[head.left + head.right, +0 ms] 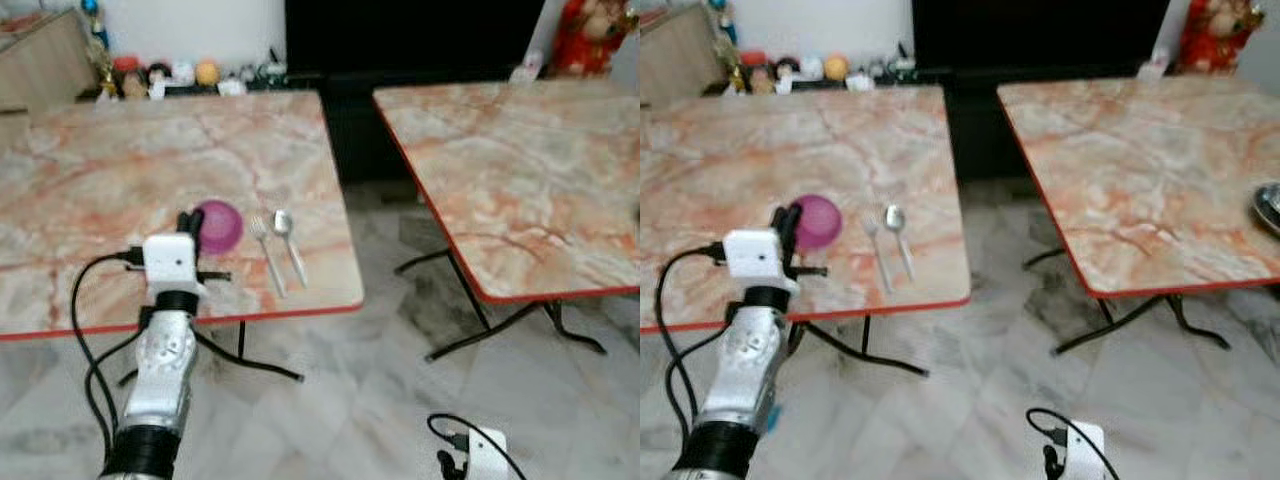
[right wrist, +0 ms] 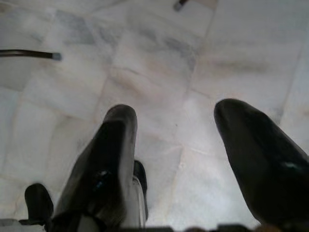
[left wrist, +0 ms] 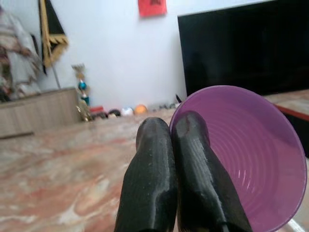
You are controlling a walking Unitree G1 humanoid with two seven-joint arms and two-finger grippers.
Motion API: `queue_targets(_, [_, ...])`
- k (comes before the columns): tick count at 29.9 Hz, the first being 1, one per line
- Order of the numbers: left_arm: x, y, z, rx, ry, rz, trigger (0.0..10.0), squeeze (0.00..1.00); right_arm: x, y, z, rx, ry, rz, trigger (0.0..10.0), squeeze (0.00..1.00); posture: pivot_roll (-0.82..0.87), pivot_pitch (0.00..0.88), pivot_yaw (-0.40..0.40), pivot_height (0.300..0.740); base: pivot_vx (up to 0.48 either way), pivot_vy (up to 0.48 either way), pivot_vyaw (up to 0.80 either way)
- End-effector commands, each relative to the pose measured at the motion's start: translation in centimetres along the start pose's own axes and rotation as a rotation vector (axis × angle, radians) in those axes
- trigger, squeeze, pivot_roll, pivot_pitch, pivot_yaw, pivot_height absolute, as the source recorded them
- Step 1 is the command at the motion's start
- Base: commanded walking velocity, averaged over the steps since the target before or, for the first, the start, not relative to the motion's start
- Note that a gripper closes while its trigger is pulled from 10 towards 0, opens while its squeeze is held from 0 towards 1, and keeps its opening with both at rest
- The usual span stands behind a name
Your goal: Setting the table
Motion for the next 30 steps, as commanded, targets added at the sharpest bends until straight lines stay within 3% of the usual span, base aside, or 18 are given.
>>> queue_targets(1, [0.20,0.64,0.46,-0.004,-0.009,0.022,10.0,0.00,-0.06,-0.11,0.57,0.006,-0.012,-0.008,10.0,0.00,-0.03,0.000,0.017,0.740,0.000,-0.375,0.00])
queue_targets(8, [0.16,0.65,0.46,-0.007,-0.013,0.018,10.0,0.00,-0.12,-0.40,0.11,-0.018,0.005,-0.013,10.0,0.00,-0.03,0.000,0.016,0.740,0.000,-0.377,0.00])
queue_targets(13, [0.20,0.68,0.48,-0.007,-0.014,0.017,10.0,0.00,-0.09,-0.31,-0.05,-0.025,0.013,-0.009,10.0,0.00,-0.03,0.000,0.015,0.740,0.000,-0.373,0.80])
queue_targets(26, [0.10,0.61,0.74,-0.011,-0.019,0.007,10.0,0.00,-0.03,-0.14,-0.13,-0.038,0.026,-0.010,10.0,0.00,-0.03,0.000,0.012,0.740,0.000,-0.372,0.00])
queue_targets(30, [0.09,0.58,0.74,-0.010,-0.022,0.004,10.0,0.00,-0.01,-0.06,-0.21,-0.042,0.031,-0.007,10.0,0.00,-0.03,0.000,0.012,0.740,0.000,-0.372,0.63])
Point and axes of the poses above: a point about 5 cm out from each wrist's last joint towards the gripper, its own x axis pointing out of the wrist towards the gripper, its own y axis along the axis of the wrist's last joint, z = x × y, the point moved 2 cm from there along x, pointing out of the wrist towards the gripper, and after that the axes turned 8 degrees about x, right-handed, at the moved point
